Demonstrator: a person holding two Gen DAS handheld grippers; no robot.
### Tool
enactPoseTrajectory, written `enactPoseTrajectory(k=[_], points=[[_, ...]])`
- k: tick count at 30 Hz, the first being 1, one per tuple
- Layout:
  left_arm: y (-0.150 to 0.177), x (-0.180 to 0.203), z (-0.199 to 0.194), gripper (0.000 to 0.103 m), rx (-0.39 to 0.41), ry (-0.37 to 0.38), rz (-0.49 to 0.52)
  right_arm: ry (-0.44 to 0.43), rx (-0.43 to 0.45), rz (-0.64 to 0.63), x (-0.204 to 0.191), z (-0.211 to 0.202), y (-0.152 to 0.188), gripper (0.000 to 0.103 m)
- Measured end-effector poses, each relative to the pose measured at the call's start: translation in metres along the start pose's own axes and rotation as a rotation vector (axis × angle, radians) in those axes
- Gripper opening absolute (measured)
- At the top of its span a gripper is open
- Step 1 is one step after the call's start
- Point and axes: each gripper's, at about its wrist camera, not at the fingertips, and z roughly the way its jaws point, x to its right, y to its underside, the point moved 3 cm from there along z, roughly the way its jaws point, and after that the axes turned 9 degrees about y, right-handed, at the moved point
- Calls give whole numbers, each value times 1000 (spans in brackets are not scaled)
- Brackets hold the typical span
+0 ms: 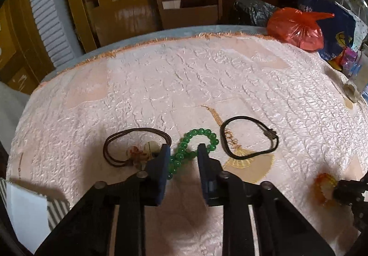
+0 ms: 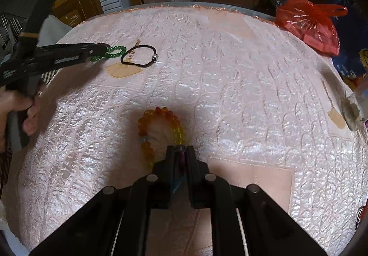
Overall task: Organize jewelry
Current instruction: 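Grasp the amber bead bracelet with the right gripper while the left reaches the green bead strand, then grasp the green bead strand with the left gripper while the right holds the amber bracelet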
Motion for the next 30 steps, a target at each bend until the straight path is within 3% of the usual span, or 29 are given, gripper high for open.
enactPoseTrajectory(k=[5, 7, 14, 21, 30], points=[[3, 6, 8, 3, -21, 19, 19, -18, -4, 13, 3, 1, -1, 10], [7, 6, 9, 7, -36, 45, 16, -15, -5, 14, 3, 1, 0, 10], [28, 18, -5, 7, -26, 65, 36, -24, -4, 27, 3, 2, -1, 10], [29, 18, -4, 10, -39, 22, 68, -6, 9, 7, 0, 3, -1, 10], [28, 13, -3, 14, -17, 22, 0, 52, 17, -72, -9, 2, 1, 10]])
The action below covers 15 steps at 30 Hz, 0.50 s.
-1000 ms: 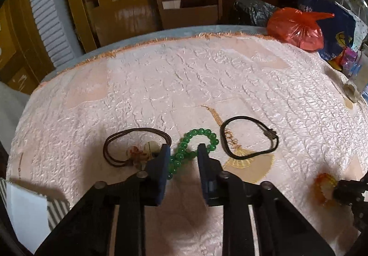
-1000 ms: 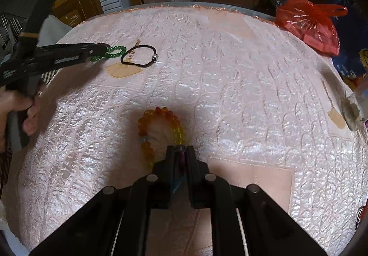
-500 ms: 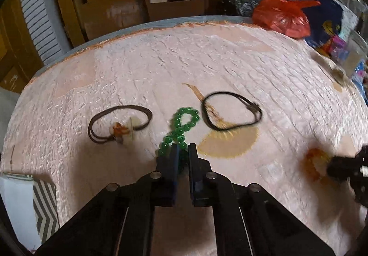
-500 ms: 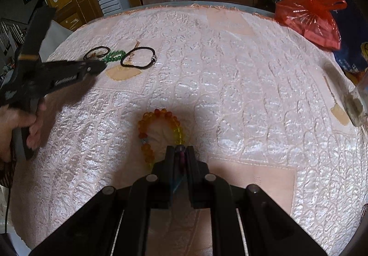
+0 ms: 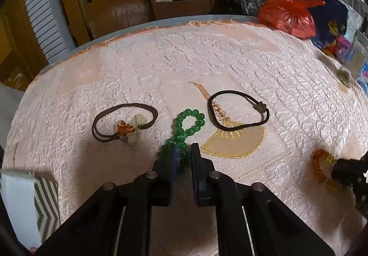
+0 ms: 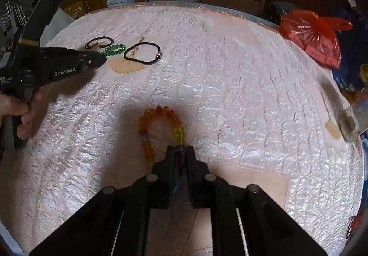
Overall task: Organize jewelry
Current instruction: 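Grasp the green bead strand with the left gripper while the right holds the amber bracelet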
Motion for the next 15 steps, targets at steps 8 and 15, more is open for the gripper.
enactPoseTrajectory(k=[8, 15], points=[[10, 10, -2, 13, 45, -118, -74, 5, 7, -11, 0, -1, 1, 10], [11, 10, -2, 13, 50, -135, -94, 15, 14, -24, -1, -1, 2, 10]])
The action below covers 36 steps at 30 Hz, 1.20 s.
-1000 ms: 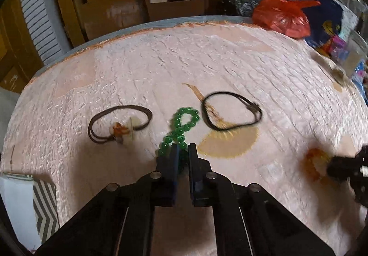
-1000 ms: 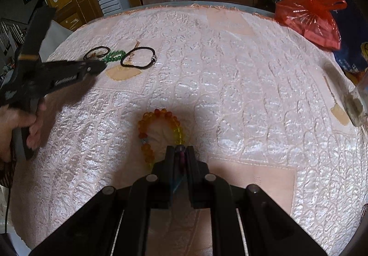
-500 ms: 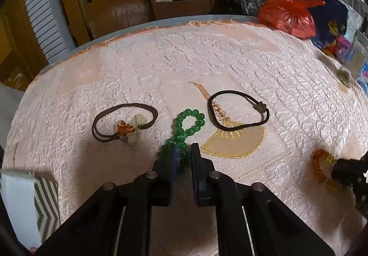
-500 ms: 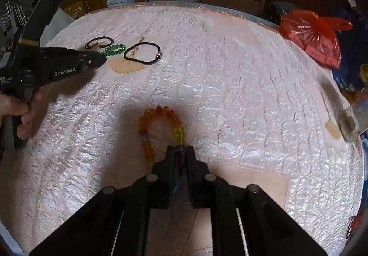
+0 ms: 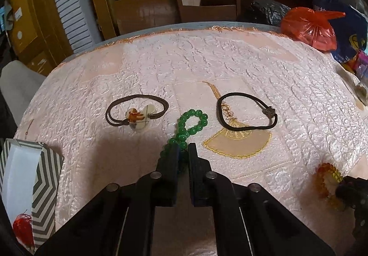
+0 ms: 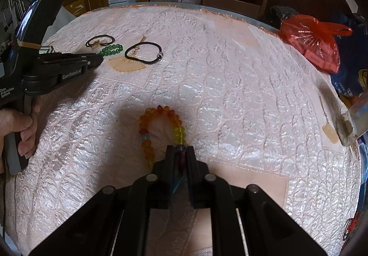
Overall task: Organize jewelry
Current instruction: 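Grasp the green bead strand with the left gripper while the right holds the amber bracelet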
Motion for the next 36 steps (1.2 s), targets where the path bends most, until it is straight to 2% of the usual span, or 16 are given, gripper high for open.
enactPoseTrajectory(k=[19, 24, 29, 36], points=[[5, -5, -5, 13, 0, -22, -21, 22, 20, 24, -3, -3, 2, 9], [25, -3, -28, 13, -6, 5, -51, -45, 72, 51, 1, -19, -1, 9], [39, -6, -67, 13, 31, 55, -77, -109, 119, 93, 8, -37, -1, 9], [54, -6, -113, 13, 74, 86, -76, -136, 168, 144, 10, -62, 14, 9]])
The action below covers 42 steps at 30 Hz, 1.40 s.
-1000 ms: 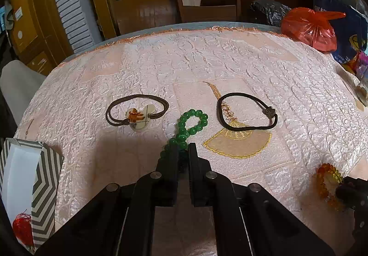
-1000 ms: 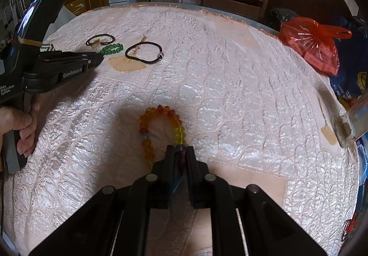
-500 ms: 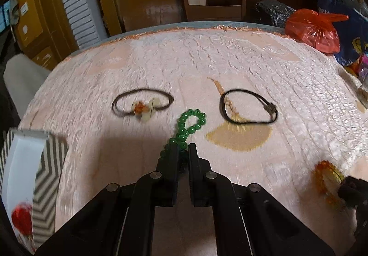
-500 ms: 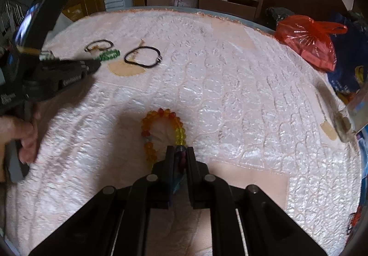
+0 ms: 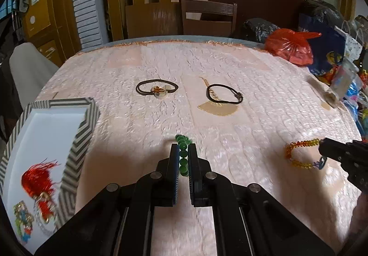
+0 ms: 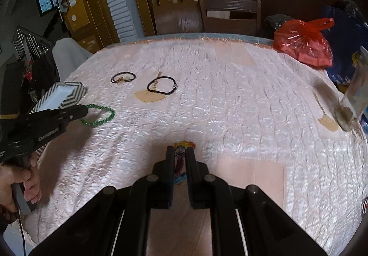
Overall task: Organize jewelry
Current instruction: 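Grasp the green bead strand with the left gripper while the right holds the amber bracelet, then carry the green strand and amber bracelet into the white tray and open both grippers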
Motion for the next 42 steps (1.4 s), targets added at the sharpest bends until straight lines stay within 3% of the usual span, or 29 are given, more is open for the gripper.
enactPoseTrajectory(k=[9, 23, 42], points=[[21, -3, -48, 13, 49, 15, -18, -39, 103, 18, -10, -43, 4, 9], [30, 5, -96, 13, 116, 54, 4, -17, 145, 39, -4, -71, 11, 9], [34, -37, -134, 13, 179, 20, -49, -14, 149, -84, -91, -75, -11, 9]])
